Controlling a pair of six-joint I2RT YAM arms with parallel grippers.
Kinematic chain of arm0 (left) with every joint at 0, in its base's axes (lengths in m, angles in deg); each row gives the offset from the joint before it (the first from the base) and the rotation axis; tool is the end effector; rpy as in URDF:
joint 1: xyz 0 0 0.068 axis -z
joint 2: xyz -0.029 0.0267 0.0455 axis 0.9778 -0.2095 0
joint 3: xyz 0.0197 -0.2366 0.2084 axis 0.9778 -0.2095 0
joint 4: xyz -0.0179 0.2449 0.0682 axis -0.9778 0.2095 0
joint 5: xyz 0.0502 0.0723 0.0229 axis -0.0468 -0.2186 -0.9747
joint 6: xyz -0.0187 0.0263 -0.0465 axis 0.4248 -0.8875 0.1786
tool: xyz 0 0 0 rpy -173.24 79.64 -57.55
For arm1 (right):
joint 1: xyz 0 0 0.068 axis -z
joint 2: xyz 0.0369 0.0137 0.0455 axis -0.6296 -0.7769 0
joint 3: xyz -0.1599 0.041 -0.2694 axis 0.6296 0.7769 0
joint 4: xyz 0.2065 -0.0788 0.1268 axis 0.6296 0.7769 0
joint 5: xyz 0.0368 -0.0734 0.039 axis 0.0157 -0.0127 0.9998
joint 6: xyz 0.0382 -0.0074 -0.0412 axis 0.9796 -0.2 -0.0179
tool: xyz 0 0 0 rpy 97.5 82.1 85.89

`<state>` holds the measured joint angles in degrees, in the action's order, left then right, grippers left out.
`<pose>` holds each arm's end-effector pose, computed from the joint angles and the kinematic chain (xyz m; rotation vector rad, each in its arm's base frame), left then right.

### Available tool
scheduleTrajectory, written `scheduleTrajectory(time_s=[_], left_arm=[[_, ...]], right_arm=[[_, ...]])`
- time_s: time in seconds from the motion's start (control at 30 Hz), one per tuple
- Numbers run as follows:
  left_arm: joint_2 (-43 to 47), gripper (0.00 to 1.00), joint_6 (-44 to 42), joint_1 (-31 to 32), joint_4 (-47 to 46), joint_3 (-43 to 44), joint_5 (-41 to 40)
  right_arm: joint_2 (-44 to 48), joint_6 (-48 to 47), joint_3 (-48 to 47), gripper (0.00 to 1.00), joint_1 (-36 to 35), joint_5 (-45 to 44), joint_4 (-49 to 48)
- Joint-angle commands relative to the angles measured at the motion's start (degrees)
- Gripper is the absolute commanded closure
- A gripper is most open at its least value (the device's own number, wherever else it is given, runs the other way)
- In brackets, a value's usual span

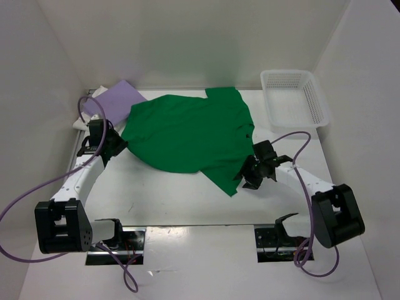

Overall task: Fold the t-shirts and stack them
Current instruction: Flatten out the tshirt

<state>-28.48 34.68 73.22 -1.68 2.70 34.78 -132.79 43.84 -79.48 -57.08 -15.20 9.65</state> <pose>0.2514 0.0221 0.2956 -0.9372 2.0310 -0.3327 0.1882 0.0702 0.2125 0.7373 2.7279 0.6187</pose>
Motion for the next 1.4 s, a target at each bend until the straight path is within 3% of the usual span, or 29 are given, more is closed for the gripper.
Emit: scheduleTrajectory(time_s=[0.0,0.2,0.27,0.3,0.33,0.4,0.43,0.5,0.63,0.77,0.87,1.0,1.13,1.2,1.33,1.37], left_arm=[[0.34,0.98,0.09,0.38,-2.14,2.63,1.56],[-1.33,0.98,-0.44,2.13,-2.67,3.68,1.56],[-1.85,0.98,-0.44,2.14,-2.67,4.22,1.56],[-1.86,0.98,-0.44,2.14,-3.27,4.91,1.56],[-1.86,0.98,-0.44,2.14,-3.28,4.92,2.17],[-2.47,0.98,-0.44,2.66,-3.28,7.11,2.7],[-2.47,0.98,0.17,2.67,-3.8,7.81,2.7],[-2.47,0.99,0.18,2.67,-3.81,9.74,2.7],[-2.47,0.99,-1.05,1.97,-1.61,16.59,1.39],[-1.95,0.99,-1.67,-0.14,-0.82,19.41,0.77],[-1.95,0.99,-2.28,-0.75,-0.82,20.04,0.07],[-1.95,0.99,-3.42,-0.76,-0.82,22.14,-1.08],[-3.08,0.99,-4.66,-0.76,-1.34,21.36,-2.4],[-3.62,0.99,-4.66,-0.76,-2.22,19.87,-2.4],[-6.77,0.99,-5.18,-0.76,-4.07,18.45,-2.92],[-8.7,0.99,-5.18,-0.76,-4.07,19.15,-2.92]], right_arm=[[-2.01,3.26,-1.28,0.43,-0.48,-8.39,-6.4],[-12.9,3.36,-6.19,0.4,-0.48,-17.55,-8.08],[-15.37,2.84,-8.12,0.43,-0.48,-19.29,-9.48],[-17.03,2.83,-8.91,0.49,-0.48,-20.26,-9.49],[-17.92,2.83,-10.84,0.64,-0.48,-20.27,-10.27],[-19.33,0.99,-13.39,0.78,-0.48,-18.43,-9.76],[-19.33,0.38,-15.93,0.93,-0.48,-17.82,-8.88],[-18.2,-2.17,-18.84,1.0,-0.48,-15.71,-6.25],[-0.24,-6.04,-28.66,1.0,-3.38,-10.72,5.34],[10.36,-7.63,-35.55,1.0,-2.86,-6.4,17.82],[14.06,-8.95,-33.28,1.0,-1.89,-1.21,21.09],[18.28,-8.33,-22.33,1.0,2.04,0.9,18.92],[16.71,-9.65,-13.07,1.0,8.3,2.42,12.5],[11.54,-10.18,-9.19,1.0,12.06,1.53,6.55],[-1.2,-9.91,-10.93,1.0,13.4,-1.62,-2.88],[-8.36,-10.52,-13.82,1.0,13.41,-3.81,-3.85]])
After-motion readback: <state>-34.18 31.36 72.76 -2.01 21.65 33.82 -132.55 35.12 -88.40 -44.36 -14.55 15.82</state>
